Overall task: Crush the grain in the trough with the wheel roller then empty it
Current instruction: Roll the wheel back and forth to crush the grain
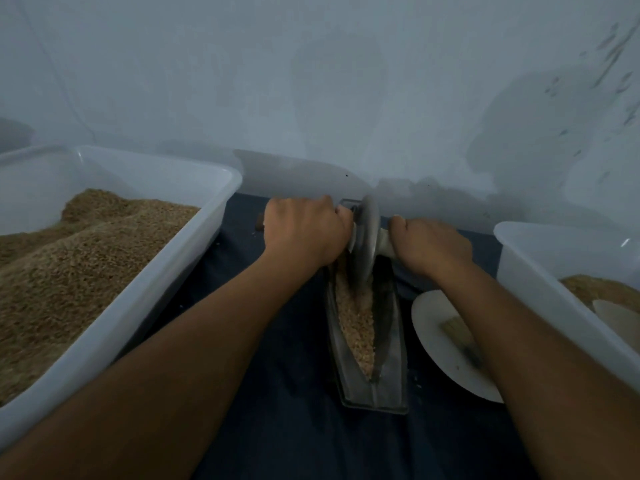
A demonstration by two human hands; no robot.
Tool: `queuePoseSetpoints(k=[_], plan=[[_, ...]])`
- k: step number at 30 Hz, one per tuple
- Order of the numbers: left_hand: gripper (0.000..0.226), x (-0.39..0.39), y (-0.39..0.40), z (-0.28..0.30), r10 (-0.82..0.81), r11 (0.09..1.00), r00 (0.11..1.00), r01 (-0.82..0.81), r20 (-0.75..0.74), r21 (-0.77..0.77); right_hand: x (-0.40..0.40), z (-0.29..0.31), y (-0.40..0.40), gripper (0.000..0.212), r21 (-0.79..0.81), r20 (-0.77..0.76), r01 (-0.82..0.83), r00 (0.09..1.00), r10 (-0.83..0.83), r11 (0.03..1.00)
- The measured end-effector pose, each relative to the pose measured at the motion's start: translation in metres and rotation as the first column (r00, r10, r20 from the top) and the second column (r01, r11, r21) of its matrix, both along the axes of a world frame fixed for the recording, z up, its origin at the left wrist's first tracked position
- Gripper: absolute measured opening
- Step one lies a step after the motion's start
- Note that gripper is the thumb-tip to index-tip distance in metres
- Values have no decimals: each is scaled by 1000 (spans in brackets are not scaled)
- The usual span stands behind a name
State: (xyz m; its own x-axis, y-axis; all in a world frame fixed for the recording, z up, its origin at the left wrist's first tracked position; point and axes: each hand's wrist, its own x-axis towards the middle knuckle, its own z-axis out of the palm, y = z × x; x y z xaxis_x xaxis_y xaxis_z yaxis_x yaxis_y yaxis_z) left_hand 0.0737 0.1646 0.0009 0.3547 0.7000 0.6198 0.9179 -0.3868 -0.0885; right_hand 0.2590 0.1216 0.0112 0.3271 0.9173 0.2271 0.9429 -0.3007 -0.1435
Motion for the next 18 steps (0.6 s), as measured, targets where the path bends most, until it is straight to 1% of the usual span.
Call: queuePoseSetpoints(k=[2,4,6,7,10,14,16,17,18], plan=[[47,-3,2,0,-40,999,999,40,5,-24,0,2,3,42,-5,12,-1,1000,1,1000],[54,-2,-1,2,-62,998,997,62,45,-1,1,1,3,44,-8,-27,1,1000,-1,1000],[56,-1,-8,3,-49,999,998,49,45,18,1,-1,-1,50,-7,-60,-2,998,1,1000],[54,0,-11,3,-46,999,999,46,24,22,2,-2,-5,50,-13,-39,-12,999,11,1000],[48,-2,-17,2,-42,999,996,43,-73,10,-1,-6,-18,38,-30,83,-63,994,65,998],[45,-9,-30,-2,-78,997,974,81,-212,6,-7,-10,-36,32,9,187,-95,978,92,995],[37,-11,-38,-2,-83,996,974,86,-213,5,-9,-10,-46,30,38,215,-116,971,105,993],[32,-13,-43,-1,-90,996,974,92,-208,-1,-10,-11,-50,26,50,235,-130,965,115,990],[32,-14,-49,-2,-94,995,974,95,-207,-3,-11,-12,-54,21,69,241,-138,963,118,988]])
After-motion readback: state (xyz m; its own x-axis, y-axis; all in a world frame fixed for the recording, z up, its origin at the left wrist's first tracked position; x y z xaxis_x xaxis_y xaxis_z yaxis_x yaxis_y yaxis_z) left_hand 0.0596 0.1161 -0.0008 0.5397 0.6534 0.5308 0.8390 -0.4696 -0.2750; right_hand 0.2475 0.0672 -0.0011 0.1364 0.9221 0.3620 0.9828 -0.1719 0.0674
